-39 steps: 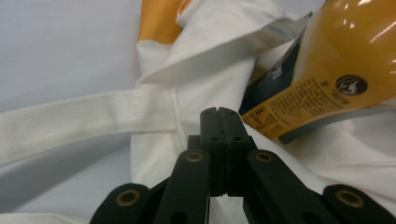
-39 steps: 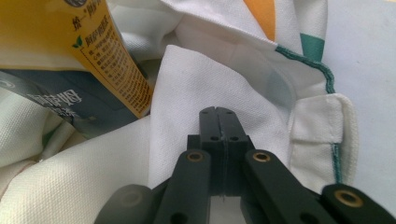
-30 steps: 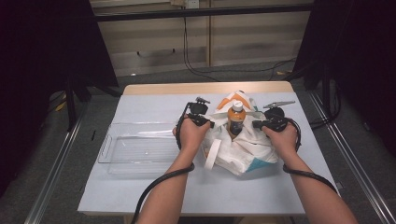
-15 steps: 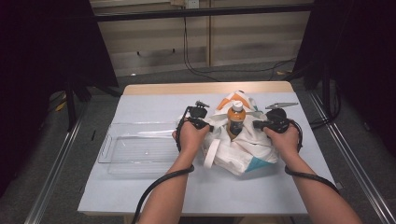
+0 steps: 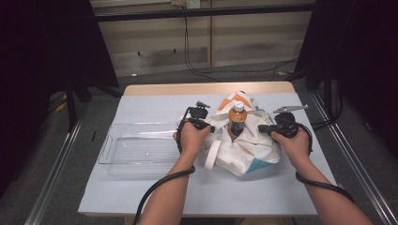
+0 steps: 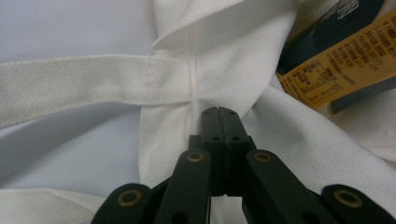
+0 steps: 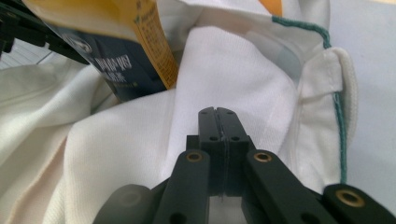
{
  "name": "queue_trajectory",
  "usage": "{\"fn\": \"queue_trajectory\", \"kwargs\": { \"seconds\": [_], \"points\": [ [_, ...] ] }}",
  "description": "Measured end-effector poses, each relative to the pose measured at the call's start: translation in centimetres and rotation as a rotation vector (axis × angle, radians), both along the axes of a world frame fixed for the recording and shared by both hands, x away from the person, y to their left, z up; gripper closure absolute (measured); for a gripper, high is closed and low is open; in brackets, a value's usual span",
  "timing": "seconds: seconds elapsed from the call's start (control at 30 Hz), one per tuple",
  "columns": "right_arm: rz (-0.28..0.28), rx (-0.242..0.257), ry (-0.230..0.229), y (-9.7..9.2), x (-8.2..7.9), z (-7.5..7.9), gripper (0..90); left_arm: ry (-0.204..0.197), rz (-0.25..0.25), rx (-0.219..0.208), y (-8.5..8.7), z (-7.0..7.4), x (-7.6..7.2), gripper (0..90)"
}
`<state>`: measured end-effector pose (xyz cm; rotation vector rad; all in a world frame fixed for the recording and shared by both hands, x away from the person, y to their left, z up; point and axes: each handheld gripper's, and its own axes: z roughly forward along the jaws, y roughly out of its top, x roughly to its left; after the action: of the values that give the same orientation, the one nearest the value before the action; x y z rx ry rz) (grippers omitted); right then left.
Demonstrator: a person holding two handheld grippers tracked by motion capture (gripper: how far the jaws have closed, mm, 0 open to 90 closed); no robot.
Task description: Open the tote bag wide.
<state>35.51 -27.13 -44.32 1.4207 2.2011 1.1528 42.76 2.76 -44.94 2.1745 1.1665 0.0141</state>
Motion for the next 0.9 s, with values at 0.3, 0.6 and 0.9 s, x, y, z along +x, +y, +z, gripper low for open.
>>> {"fn": "queue_trajectory", "kwargs": {
  "seconds": [0.3,0.6,0.9],
  "points": [
    [-0.011,0.011,0.002,-0.1,-0.2,-1.3,90.0,-0.006,0.001,0.004,-0.1,-0.2,-0.2,90.0],
    [-0.016,0.014,0.007,-0.1,-0.4,-2.6,90.0,0.0,0.018,-0.052,0.0,0.2,-0.4,89.8],
    [-0.019,-0.003,0.018,0.1,-0.3,-2.3,90.0,-0.027,0.002,-0.096,0.5,2.2,-1.0,90.0]
  ]
}}
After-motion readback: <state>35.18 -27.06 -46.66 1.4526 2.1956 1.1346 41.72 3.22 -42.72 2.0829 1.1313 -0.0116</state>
